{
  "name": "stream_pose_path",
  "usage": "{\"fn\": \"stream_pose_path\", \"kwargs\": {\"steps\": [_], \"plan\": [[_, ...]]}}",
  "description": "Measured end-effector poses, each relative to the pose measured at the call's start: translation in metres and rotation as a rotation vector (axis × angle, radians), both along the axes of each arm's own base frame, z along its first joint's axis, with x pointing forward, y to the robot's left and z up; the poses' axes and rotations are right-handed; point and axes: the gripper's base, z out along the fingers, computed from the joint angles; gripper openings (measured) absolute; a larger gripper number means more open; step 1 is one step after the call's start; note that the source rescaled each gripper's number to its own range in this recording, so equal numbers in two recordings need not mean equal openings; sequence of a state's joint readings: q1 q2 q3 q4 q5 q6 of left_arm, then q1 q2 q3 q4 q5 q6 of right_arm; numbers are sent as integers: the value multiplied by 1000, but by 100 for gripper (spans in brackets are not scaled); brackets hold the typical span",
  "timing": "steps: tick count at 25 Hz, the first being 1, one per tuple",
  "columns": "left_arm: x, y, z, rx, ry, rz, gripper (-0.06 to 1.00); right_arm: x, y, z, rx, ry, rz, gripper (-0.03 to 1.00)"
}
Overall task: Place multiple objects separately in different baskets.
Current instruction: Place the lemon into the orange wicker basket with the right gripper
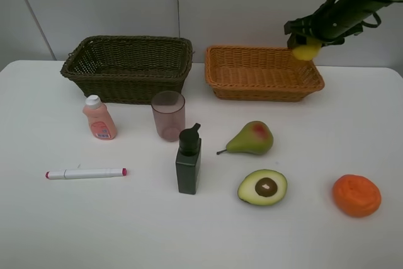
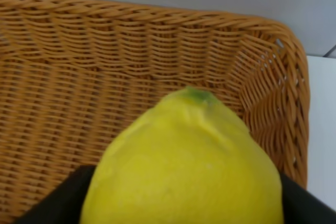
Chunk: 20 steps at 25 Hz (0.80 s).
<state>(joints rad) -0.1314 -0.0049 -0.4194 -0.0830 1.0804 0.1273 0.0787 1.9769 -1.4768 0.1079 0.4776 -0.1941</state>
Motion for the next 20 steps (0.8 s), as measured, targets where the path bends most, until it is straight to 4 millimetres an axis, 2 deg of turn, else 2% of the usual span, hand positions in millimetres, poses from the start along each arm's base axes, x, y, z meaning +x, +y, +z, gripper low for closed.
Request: {"fn": "stream_pose_path", "kwargs": {"steps": [11,15,20], "plan": [[0,0,0,0,0,0,100,32,3,-44,-6,41,4,1],[0,0,0,0,0,0,100,36,3,-53,-7,35,1,1],[0,0,0,0,0,0,100,38,3,-53,-6,24,0,1]]}}
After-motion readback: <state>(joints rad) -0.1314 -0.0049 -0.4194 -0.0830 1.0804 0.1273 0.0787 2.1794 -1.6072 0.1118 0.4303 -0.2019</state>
